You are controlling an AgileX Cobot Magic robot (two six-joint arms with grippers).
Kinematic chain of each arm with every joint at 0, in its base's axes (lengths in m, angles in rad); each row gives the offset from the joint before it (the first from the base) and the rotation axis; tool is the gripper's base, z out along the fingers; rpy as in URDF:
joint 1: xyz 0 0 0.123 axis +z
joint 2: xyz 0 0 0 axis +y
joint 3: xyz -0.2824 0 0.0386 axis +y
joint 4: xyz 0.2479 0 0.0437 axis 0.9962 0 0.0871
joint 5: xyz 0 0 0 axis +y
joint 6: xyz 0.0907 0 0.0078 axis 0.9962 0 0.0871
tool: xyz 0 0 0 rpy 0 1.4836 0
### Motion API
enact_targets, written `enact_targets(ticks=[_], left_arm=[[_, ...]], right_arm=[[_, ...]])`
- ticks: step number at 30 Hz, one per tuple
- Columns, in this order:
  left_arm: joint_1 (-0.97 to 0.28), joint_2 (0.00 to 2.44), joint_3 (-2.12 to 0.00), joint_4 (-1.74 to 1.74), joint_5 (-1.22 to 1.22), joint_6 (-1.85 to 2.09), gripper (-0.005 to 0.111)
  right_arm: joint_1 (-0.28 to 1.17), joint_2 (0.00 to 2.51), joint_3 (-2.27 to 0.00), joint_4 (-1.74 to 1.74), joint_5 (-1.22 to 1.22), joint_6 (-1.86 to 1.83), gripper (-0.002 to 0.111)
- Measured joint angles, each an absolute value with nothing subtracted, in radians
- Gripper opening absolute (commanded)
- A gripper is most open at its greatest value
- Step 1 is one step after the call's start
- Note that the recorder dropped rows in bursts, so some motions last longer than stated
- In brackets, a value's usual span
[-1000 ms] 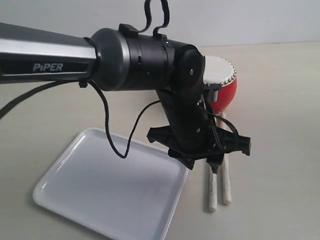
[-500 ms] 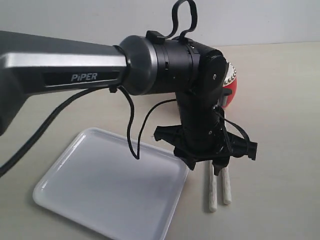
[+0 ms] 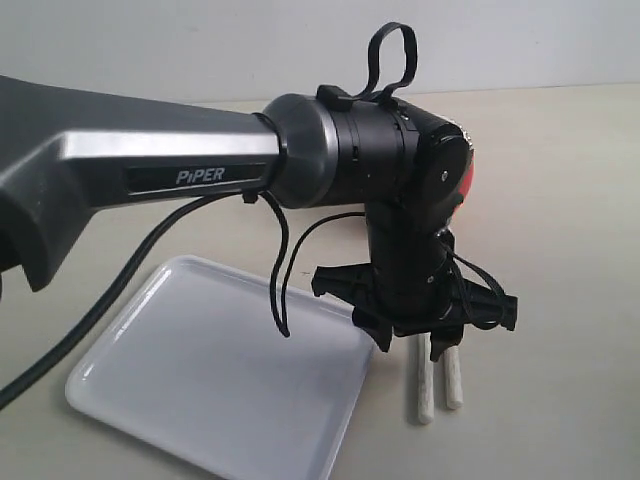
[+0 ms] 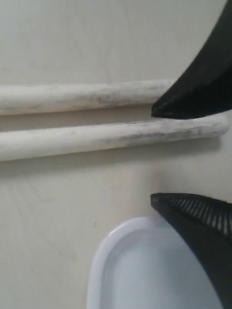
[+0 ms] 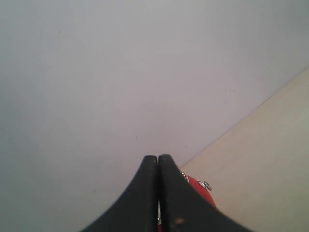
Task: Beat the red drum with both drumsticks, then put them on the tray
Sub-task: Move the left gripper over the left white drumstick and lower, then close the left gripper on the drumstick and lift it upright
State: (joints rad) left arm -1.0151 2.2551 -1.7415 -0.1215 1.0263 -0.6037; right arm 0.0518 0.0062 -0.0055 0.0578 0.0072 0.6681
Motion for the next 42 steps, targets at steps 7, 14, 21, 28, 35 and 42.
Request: enact_targets(ticks=[7, 14, 21, 28, 35, 42], left_arm=[[-1.017, 2.268, -1.741, -0.114, 1.018, -0.619, 0.048], [-1.021, 2.287, -1.742, -0.105, 1.01, -0.635, 0.048], [-1.022, 2.291, -1.742, -0.105, 1.014, -0.639, 0.048], [-1.022, 2.291, -1.772, -0.084, 1.015, -0.642, 0.048], [-1.022, 2.323, -1.776, -0.078, 1.038, -0.646, 0.048], [-1.03, 2.325, -1.778, -0.071, 1.048, -0.646, 0.047]], right_arm=[[0.052, 0.006, -0.006, 0.058, 0.007, 0.668, 0.0], [0.052, 0.006, -0.006, 0.058, 0.009, 0.668, 0.0], [0.052, 0.006, -0.006, 0.058, 0.009, 0.668, 0.0], [0.052, 0.006, -0.006, 0.058, 0.009, 0.668, 0.0], [0.052, 0.006, -0.006, 0.058, 0.009, 0.668, 0.0], [0.052, 0.006, -0.006, 0.058, 0.009, 0.668, 0.0]])
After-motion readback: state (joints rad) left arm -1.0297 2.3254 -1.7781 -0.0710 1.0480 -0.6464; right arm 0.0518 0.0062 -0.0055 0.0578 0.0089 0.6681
